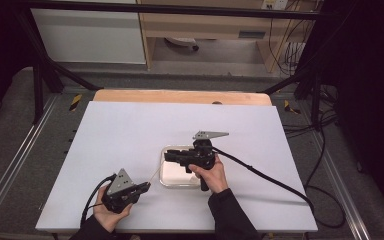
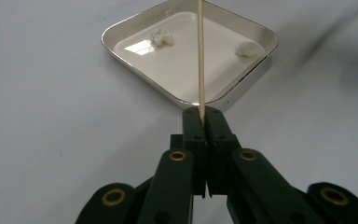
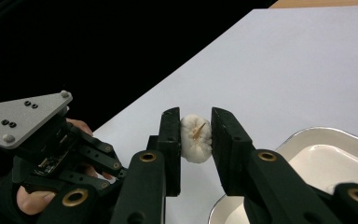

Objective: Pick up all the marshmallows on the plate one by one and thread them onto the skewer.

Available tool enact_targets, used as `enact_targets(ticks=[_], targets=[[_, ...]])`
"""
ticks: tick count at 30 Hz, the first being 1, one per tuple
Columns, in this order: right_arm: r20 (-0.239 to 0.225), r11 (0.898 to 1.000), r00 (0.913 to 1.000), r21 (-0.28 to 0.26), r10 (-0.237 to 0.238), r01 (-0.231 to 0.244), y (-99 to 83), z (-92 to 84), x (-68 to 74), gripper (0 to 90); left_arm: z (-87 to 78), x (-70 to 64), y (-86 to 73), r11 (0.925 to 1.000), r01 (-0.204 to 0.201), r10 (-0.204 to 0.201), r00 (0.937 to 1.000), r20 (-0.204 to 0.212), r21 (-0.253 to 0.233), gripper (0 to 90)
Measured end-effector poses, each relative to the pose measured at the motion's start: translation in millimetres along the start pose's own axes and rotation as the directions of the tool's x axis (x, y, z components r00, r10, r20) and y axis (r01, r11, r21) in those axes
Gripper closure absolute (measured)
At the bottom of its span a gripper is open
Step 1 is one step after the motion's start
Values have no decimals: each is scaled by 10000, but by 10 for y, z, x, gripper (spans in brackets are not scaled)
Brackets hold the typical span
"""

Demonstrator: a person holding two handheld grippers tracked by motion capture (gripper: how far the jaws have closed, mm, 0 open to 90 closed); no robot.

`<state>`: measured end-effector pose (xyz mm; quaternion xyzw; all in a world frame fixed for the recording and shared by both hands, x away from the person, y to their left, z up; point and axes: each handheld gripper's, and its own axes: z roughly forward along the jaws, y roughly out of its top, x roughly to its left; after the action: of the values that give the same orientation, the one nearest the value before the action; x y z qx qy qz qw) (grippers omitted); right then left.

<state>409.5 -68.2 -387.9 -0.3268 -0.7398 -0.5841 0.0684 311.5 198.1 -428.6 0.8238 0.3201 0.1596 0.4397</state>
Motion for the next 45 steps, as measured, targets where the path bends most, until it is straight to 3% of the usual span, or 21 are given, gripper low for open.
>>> enact_targets(ticks=[4, 19, 34, 37, 40, 43, 45], targets=[[-239, 9996, 9997, 259, 89, -83, -47, 41, 5, 745, -6, -8, 18, 9999, -25, 25, 10000, 30, -133, 886], [-217, 9965, 9997, 833, -55, 72, -293, 196, 40, 737, 145, -57, 65, 9994, 351, -351, 9994, 41, -13, 885], [-128, 9928, 9998, 1189, -159, 173, -381, 236, 60, 727, 215, -66, 79, 9985, 539, -538, 9984, 188, -70, 885], [62, 9940, 9995, 1052, -312, 304, -352, 204, 76, 642, 207, -55, 71, 9983, 575, -574, 9982, 185, -49, 885], [329, 9947, 9973, 818, -649, 621, -290, 133, 107, 496, 192, -40, 62, 9981, 620, -619, 9979, 174, -58, 884], [954, 9916, 9892, 777, -1110, 1038, -225, 50, 129, 353, 167, -16, 52, 9979, 650, -649, 9978, 126, -69, 885], [1357, 9858, 9787, 875, -1540, 1430, -194, 0, 138, 270, 147, -1, 44, 9974, 711, -710, 9974, 76, -90, 885]])
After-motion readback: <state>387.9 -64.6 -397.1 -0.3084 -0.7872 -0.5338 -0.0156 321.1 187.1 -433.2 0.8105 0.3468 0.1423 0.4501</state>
